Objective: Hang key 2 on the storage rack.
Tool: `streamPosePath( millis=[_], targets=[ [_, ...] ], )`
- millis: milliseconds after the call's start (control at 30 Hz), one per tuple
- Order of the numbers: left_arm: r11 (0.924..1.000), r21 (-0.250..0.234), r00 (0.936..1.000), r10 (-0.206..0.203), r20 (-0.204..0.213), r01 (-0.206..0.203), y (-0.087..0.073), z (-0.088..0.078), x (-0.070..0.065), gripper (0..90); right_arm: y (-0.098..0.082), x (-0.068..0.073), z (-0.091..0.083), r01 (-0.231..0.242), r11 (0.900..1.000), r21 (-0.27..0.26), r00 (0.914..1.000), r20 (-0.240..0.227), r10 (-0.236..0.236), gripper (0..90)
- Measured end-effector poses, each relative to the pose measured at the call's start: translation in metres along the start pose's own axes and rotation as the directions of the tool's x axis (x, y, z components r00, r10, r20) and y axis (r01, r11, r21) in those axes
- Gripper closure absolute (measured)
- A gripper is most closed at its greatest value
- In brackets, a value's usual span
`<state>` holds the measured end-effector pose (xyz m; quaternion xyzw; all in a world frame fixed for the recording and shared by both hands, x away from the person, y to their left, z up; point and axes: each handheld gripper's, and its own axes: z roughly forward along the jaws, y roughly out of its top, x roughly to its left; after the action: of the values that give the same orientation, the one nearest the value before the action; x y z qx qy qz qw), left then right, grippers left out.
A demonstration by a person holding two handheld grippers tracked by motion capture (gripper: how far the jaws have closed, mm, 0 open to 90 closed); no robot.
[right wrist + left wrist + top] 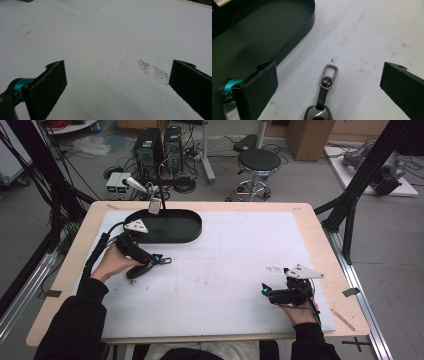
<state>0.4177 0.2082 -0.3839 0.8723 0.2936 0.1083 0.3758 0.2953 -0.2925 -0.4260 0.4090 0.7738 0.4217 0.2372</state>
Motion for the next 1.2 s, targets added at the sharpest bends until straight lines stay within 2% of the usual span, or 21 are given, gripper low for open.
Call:
streamPosePath(
  millis=[100,300,333,400,467,533,667,700,900,933,1067,1200],
  targets=[
    [0.9988,0.05,0.9999,-0.001,0.012,0.001,-0.003,0.007,0.0,1.9,0.0,0.0,0.0,0.001,1.0,0.001,1.0,0.001,-0.001,0.7],
    [0.9937,0.112,0.9998,-0.008,0.019,0.006,-0.006,0.015,0.003,1.9,-0.001,0.0,0.0,0.01,1.0,0.003,0.9999,0.004,-0.01,0.7],
    [0.9939,0.109,0.9997,-0.019,0.017,0.017,-0.007,0.016,0.003,1.9,-0.001,0.0,0.0,0.01,1.0,0.004,0.9999,0.003,-0.01,0.7],
    [0.9917,0.128,0.9998,-0.01,0.018,0.008,-0.008,0.016,0.005,1.9,-0.001,0.0,0.0,0.008,1.0,0.008,1.0,0.003,-0.008,0.7],
    [0.9917,0.127,0.9996,-0.023,0.015,0.021,-0.01,0.018,0.005,1.9,-0.001,0.0,-0.001,0.002,1.0,0.008,1.0,0.004,-0.002,0.7],
    [0.9899,0.141,0.9998,-0.019,0.012,0.017,-0.011,0.02,0.006,2.0,-0.001,0.0,-0.001,0.002,1.0,0.006,1.0,0.004,-0.002,0.7],
    [0.9858,0.166,0.9992,-0.03,0.027,0.025,-0.014,0.021,0.007,5.0,-0.001,0.0,-0.001,0.005,1.0,0.009,1.0,0.005,-0.005,0.7],
    [0.985,0.172,0.9996,-0.02,0.022,0.016,-0.014,0.021,0.007,6.2,-0.001,0.0,-0.001,0.007,1.0,0.006,1.0,0.004,-0.007,0.7],
    [0.9825,0.185,0.9994,-0.028,0.021,0.023,-0.016,0.024,0.009,11.4,-0.001,0.0,-0.001,0.003,1.0,0.008,1.0,0.004,-0.003,0.7],
    [0.9801,0.198,0.9996,-0.013,0.024,0.008,-0.016,0.024,0.01,12.5,-0.001,0.0,-0.001,0.004,1.0,0.008,1.0,0.005,-0.004,0.7],
    [0.979,0.203,0.9997,0.02,0.011,-0.022,-0.015,0.025,0.006,24.2,-0.001,0.0,-0.001,0.005,1.0,0.009,1.0,0.006,-0.005,0.7],
    [0.975,0.221,0.9996,0.024,0.011,-0.026,-0.016,0.028,0.004,32.5,-0.001,0.0,-0.001,0.005,1.0,0.009,1.0,0.007,-0.005,0.7]
  ],
)
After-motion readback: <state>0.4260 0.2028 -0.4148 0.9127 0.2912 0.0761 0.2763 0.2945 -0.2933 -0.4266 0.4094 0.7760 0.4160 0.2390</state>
